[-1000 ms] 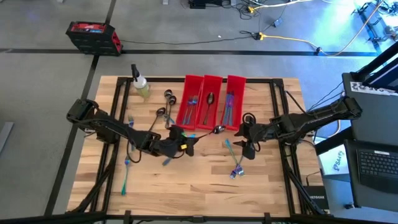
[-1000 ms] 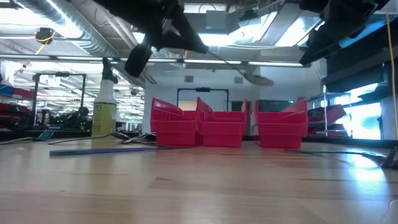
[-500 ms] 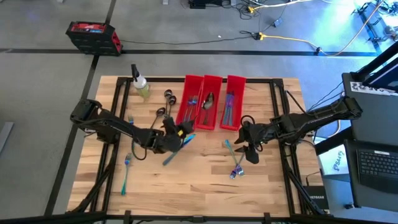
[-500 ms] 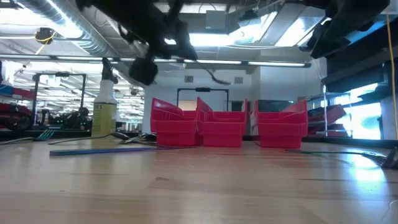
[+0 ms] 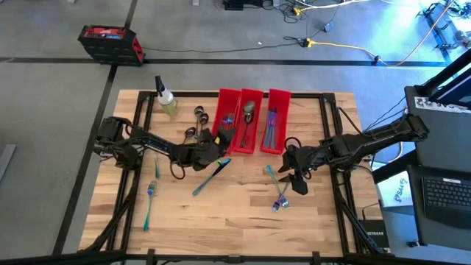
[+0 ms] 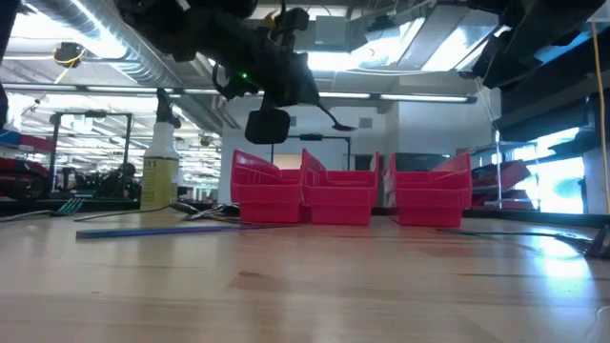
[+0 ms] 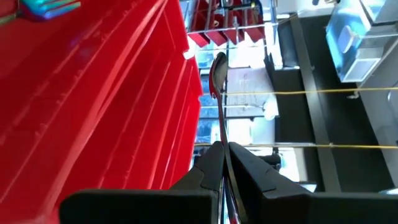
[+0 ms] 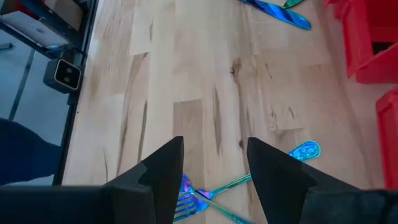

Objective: Sort silverware
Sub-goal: Put the black spoon into the middle red silverware bin

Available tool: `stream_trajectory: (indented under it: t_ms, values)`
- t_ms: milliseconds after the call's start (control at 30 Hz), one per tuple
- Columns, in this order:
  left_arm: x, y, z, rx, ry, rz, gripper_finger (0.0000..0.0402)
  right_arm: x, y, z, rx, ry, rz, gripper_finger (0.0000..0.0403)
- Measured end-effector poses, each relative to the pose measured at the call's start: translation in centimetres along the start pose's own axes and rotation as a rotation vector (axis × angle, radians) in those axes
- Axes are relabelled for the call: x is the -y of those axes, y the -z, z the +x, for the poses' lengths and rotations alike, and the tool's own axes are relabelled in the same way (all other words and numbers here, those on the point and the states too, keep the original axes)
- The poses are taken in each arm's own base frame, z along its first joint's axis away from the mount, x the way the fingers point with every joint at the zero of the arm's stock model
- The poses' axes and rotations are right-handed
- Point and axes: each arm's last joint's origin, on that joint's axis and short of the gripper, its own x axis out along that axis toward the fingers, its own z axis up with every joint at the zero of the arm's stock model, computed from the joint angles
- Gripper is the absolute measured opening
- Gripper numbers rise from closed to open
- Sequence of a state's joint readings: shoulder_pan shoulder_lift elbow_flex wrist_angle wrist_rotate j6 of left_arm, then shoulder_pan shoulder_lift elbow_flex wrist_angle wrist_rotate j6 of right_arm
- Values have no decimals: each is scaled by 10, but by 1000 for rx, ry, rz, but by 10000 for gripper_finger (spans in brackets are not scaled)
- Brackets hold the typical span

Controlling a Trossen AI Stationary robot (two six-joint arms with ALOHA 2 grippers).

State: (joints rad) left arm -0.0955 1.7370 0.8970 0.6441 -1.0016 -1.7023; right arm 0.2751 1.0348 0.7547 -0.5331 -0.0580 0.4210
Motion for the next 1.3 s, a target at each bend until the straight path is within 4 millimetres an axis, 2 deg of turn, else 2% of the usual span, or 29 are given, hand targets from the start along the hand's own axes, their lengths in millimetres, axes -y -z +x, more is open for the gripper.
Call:
stream_trajectory:
  t_ms: [433, 600, 833, 933, 1133, 1200, 1300]
  values:
    - [2, -11, 15, 13, -2, -160, 3, 0, -1, 0, 10, -2, 1, 163]
    - [0, -9, 13, -1, -16, -73, 4, 0, -1, 1, 9, -1, 1, 163]
    - [1, -9, 15, -47, -23, -106, 4, 0, -1, 1, 6, -2, 1, 163]
    - [14, -4, 18, -47, -14, -140, 4, 0, -1, 1, 4, -5, 1, 163]
    - [59, 14, 28, 2, -43, -30, 4, 0, -1, 1, 1, -7, 1, 163]
    - [66, 15, 31, 66, -66, -6, 4, 0, 0, 1, -1, -6, 2, 163]
    - [71, 12, 36, 122, -103, -65, 4, 0, 0, 1, -4, -4, 2, 163]
